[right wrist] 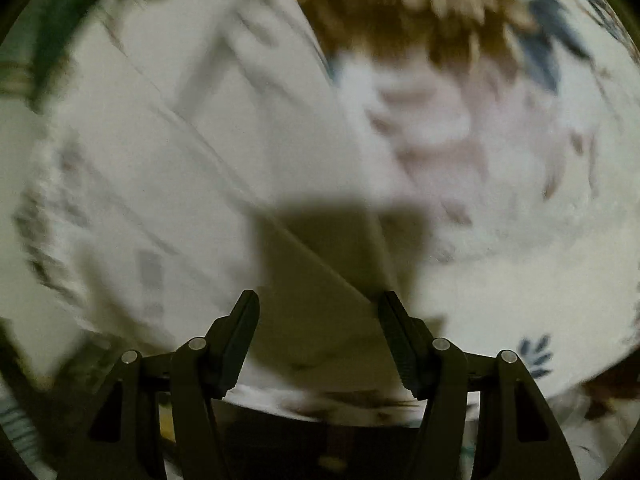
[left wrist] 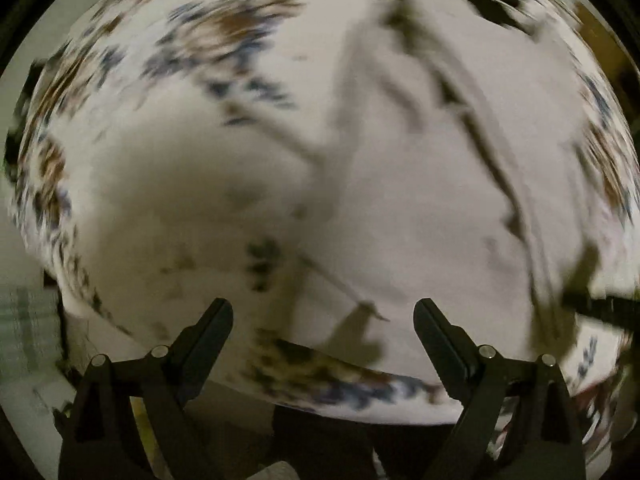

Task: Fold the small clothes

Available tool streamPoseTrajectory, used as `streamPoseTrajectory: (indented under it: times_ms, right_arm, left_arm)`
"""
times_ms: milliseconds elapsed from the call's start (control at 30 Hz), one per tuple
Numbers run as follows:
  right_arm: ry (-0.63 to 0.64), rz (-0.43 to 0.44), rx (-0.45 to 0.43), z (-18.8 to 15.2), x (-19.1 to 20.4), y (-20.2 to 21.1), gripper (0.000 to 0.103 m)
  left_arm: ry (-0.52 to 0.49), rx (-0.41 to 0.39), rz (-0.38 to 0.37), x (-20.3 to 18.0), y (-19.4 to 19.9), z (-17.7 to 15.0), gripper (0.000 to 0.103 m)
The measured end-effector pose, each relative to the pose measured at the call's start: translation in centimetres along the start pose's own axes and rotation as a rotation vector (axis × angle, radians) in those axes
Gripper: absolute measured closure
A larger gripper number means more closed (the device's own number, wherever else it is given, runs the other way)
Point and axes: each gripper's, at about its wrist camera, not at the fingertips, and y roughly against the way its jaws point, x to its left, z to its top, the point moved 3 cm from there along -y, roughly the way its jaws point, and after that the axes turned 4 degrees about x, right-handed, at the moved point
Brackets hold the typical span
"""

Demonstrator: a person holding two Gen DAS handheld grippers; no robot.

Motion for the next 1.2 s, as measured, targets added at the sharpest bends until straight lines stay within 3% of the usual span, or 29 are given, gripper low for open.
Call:
streamPoseTrajectory:
  times_ms: [33, 133, 300, 333, 400, 467, 500, 600, 800, 933, 1067, 1200]
  right_arm:
    - [-0.015, -0.014, 0.027, -0.1, -0.3, -0.7, 0.039]
    - [-0.084, 0.08, 0.016, -1.1, -2.8, 0.4, 0.039]
    - [-0.112, 0.185, 0.049, -2.3, -6.2, 0.8, 0.039]
    - [-0.119, 0.219, 0.066, -2.4, -6.5, 0.3, 0.039]
    - [-0.122, 0.243, 0.087, -2.6, -6.6, -0.5, 0.039]
    - [-0.115, 0.232, 0.074, -2.7, -6.3, -0.6, 0.042]
    - [-0.105, 0.229, 0.059, -2.9, -6.2, -0.4, 0.06]
    - [-0.088, 0.225, 0.058, -3.1, -5.1, -0.6, 0.097]
    - [-0.117, 0.291, 0.048, -3.8, -5.1, 1.3, 0.099]
    - [-0.16, 0.405, 0.03, -3.4, -5.5, 5.5, 0.1]
    - [-0.176, 0.491, -0.027, -0.4, -4.6, 10.0, 0.1]
    - [-0.202, 0.536, -0.103, 4.9, -5.4, 13.5, 0.1]
  left_arm:
    - [0.038, 0.004, -0.022, 1.3, -0.2, 0.0, 0.011]
    - [0.093, 0.01, -0.091, 3.7, -0.9, -0.6, 0.011]
    - [0.042, 0.108, -0.176, 3.8, -5.1, -1.3, 0.012]
    - [0.027, 0.114, -0.183, 3.5, -5.5, -1.3, 0.016]
    - [-0.011, 0.086, -0.159, 2.8, -5.5, -1.2, 0.03]
    - [-0.055, 0.055, -0.128, 2.1, -4.8, -1.3, 0.091]
    - [-0.063, 0.058, -0.131, 1.9, -4.6, -1.4, 0.098]
    - [-0.058, 0.065, -0.146, 1.6, -3.3, -2.0, 0.099]
    - [0.057, 0.087, -0.238, 3.2, 0.8, -2.4, 0.099]
    - [0.154, 0.09, -0.377, 4.1, 4.2, -0.8, 0.099]
    - [0.225, 0.027, -0.482, 3.7, 6.3, 4.6, 0.099]
    - [0.26, -0.065, -0.521, 2.7, 6.4, 11.2, 0.098]
